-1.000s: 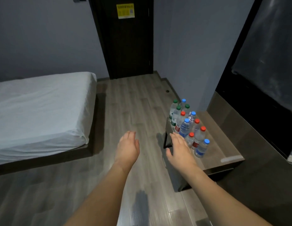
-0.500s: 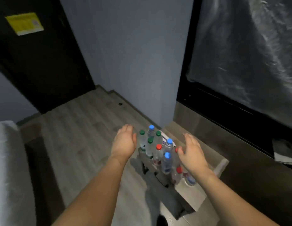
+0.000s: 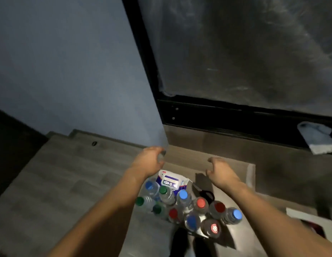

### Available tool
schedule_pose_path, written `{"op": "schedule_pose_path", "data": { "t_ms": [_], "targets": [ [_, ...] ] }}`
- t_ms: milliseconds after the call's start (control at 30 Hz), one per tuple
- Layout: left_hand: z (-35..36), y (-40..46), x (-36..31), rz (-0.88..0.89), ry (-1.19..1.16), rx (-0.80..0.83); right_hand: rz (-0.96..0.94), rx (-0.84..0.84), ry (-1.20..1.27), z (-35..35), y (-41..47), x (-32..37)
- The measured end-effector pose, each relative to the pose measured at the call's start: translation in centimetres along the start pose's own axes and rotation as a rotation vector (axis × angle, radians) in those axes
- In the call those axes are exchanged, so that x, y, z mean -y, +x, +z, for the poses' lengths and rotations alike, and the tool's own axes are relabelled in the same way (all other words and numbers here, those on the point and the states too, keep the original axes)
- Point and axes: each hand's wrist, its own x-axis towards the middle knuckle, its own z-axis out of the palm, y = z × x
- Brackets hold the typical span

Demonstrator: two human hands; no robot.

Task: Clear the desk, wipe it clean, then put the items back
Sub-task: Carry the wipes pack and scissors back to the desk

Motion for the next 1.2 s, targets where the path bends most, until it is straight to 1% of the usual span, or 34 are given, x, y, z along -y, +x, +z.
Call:
{"op": "schedule_pose_path", "data": {
  "t_ms": [67,167,233,300,400,500,567,633,700,767,933,1000,1100,1200],
  "targets": [
    [2.0,5.2,0.4,0.019,0.016,0.131,0.074,0.045,-0.010,1.2,2.7,-1.1],
    [7.4,12.7,1.0,0.093,0.024,0.457,0.168,0.097,-0.041,4.1,6.9,-3.3],
    [11.4,16.1,1.4,0.169,0.149,0.626,0.200,0.193,-0.091,6.5,9.5,-4.4],
    [14.8,17.6,1.9,0.213,0.294,0.707,0.191,0.297,-0.141,9.2,11.8,-5.5],
    [20.2,19.1,3.2,0.269,0.379,0.773,0.200,0.405,-0.208,12.8,14.2,-6.9],
    [23.0,19.6,3.8,0.333,0.419,0.761,0.251,0.451,-0.334,14.8,15.2,-8.0],
    [23.7,19.9,4.0,0.364,0.433,0.714,0.228,0.447,-0.416,15.5,15.4,-8.5],
    [24.3,20.0,4.3,0.364,0.409,0.719,0.184,0.427,-0.447,16.1,15.5,-8.6],
    [24.5,20.1,4.5,0.332,0.369,0.746,0.163,0.427,-0.447,16.2,15.7,-8.9],
    [24.3,20.2,4.5,0.315,0.325,0.745,0.169,0.469,-0.436,15.8,16.1,-9.1],
    [23.0,20.1,4.3,0.296,0.264,0.724,0.178,0.527,-0.279,14.0,16.5,-9.4],
    [21.6,19.9,4.1,0.301,0.269,0.687,0.173,0.505,-0.232,12.9,16.2,-8.9],
    [18.8,19.5,3.9,0.321,0.285,0.599,0.205,0.406,-0.182,10.4,15.5,-7.4],
    [14.8,18.3,3.1,0.325,0.317,0.389,0.288,0.281,-0.209,6.9,13.5,-5.0]
  ]
}}
